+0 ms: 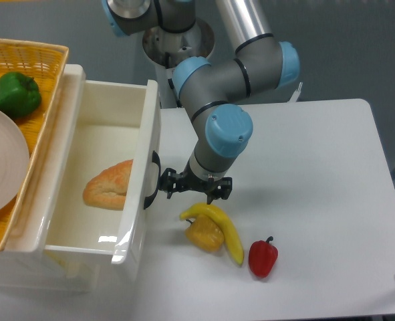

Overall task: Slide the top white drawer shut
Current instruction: 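Push the drawer front with the gripper, sliding the drawer inward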

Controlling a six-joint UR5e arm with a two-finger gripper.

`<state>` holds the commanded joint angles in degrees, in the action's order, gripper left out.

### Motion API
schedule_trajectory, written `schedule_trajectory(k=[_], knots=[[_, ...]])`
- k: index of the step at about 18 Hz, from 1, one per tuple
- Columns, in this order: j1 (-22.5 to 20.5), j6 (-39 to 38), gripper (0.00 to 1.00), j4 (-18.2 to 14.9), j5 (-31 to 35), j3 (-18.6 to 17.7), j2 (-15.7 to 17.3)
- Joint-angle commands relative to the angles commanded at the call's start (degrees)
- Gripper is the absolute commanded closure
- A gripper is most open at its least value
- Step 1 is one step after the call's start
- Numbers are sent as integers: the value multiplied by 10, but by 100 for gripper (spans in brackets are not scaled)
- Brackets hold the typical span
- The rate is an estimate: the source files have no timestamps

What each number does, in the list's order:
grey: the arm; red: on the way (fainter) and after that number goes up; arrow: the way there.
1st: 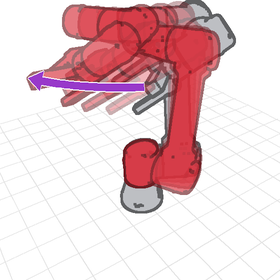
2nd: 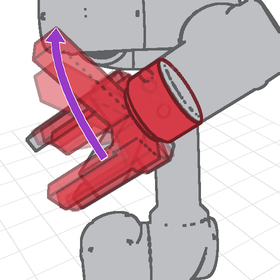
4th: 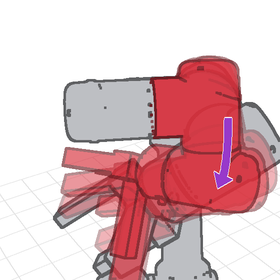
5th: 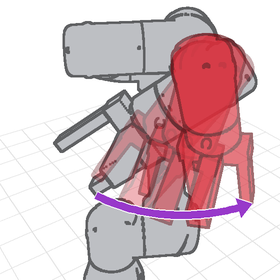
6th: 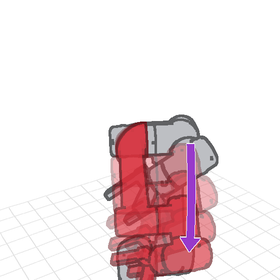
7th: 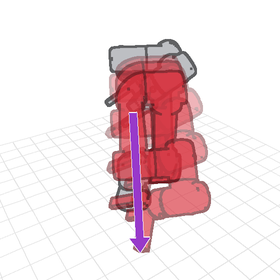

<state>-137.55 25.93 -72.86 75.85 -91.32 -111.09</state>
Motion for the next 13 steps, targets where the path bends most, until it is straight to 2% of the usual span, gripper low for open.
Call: schedule_trajectory(k=[13], knots=[[29, 0, 0, 1, 0, -1, 9]])
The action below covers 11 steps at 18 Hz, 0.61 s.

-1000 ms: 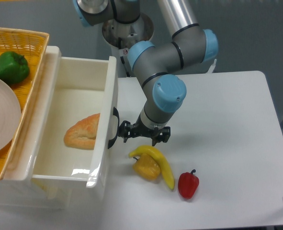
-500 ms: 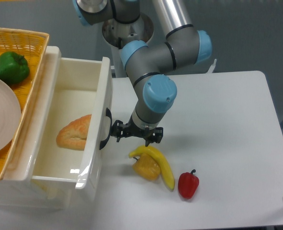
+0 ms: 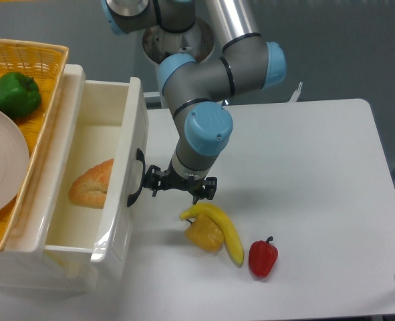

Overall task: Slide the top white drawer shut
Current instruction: 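Push the drawer front with the gripper, sliding the drawer inward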

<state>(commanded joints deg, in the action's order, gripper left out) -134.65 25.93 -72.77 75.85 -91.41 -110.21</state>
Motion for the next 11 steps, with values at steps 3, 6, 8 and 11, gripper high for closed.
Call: schedule_trajectory(k=[3, 6, 8, 11], knots=[[5, 1, 0, 0, 1, 0, 2], [20, 1, 0, 0, 26, 1, 4], [26, 1, 0, 0, 30, 1, 4], [30, 1, 0, 0, 30, 1, 5]])
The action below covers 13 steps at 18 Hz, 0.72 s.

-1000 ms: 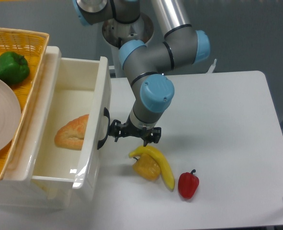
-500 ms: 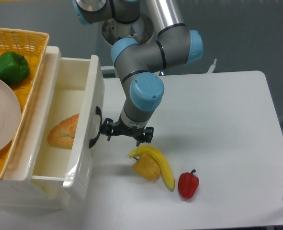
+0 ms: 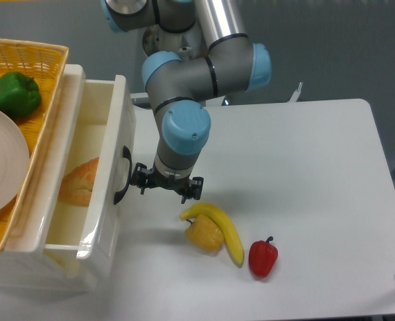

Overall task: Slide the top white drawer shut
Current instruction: 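Push the drawer front with the gripper, sliding the drawer inward, then keep pushing the drawer front until the drawer is fully shut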

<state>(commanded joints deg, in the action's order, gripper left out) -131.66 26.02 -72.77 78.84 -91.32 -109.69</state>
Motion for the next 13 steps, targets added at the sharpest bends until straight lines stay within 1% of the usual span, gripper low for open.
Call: schedule_trajectory(k=[4, 13], knots=[[10, -1, 0, 1, 0, 1, 0], [14, -1, 0, 1, -1, 1, 5]])
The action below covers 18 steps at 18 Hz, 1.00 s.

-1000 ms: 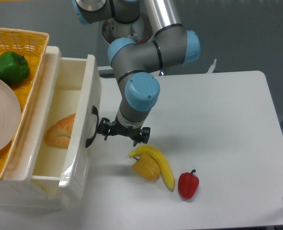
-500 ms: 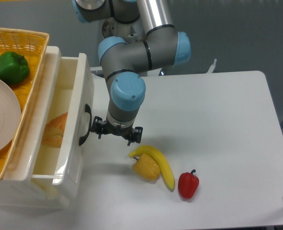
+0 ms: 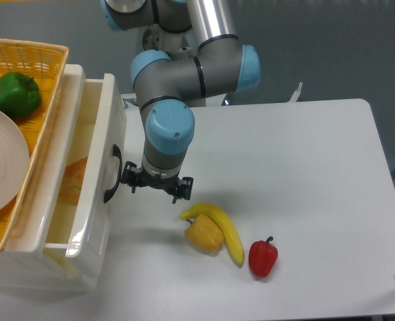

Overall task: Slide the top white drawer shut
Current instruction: 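Keep pushing the drawer front until the drawer is fully shut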

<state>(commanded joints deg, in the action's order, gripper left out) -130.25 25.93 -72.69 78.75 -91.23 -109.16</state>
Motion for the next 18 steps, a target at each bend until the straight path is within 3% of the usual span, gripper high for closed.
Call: schedule_trajectory(k=[18], knots=[[21, -1, 0, 0, 1, 0, 2]])
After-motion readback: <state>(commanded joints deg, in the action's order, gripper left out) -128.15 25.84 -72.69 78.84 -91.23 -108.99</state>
